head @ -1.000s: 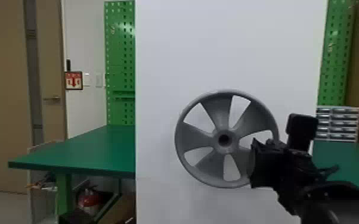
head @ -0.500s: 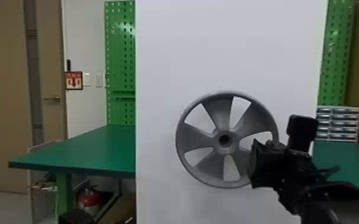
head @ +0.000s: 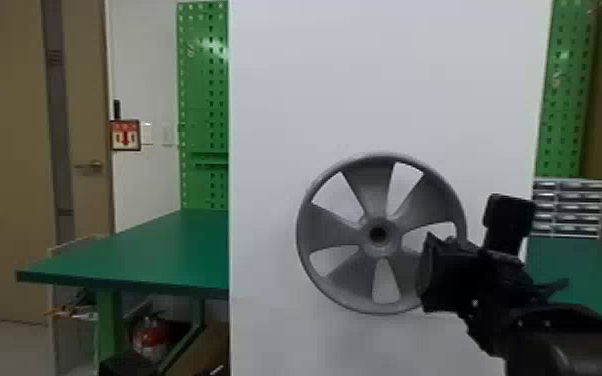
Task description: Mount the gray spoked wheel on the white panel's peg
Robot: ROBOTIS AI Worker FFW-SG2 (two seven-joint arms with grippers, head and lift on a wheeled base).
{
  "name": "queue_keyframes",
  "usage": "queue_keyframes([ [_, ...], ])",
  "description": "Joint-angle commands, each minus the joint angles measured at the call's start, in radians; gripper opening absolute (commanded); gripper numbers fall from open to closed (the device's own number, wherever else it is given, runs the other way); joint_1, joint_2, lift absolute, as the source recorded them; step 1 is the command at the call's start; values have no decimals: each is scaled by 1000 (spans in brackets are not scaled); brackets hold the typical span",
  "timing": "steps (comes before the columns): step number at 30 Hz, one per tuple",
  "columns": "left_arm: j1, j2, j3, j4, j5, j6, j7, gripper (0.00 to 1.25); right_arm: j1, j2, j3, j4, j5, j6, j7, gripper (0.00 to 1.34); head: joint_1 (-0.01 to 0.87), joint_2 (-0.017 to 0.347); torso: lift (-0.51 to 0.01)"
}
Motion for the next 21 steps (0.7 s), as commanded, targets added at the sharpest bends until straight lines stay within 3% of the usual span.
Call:
queue_keyframes([
  [1, 0, 0, 0, 0, 0, 0, 0, 752, -7, 6, -10, 18, -6, 0, -2, 132, 123, -8, -402],
  [21, 4, 2, -2, 0, 2, 0, 0, 752, -31, 31, -30, 81, -18, -46, -9, 126, 123, -8, -402],
])
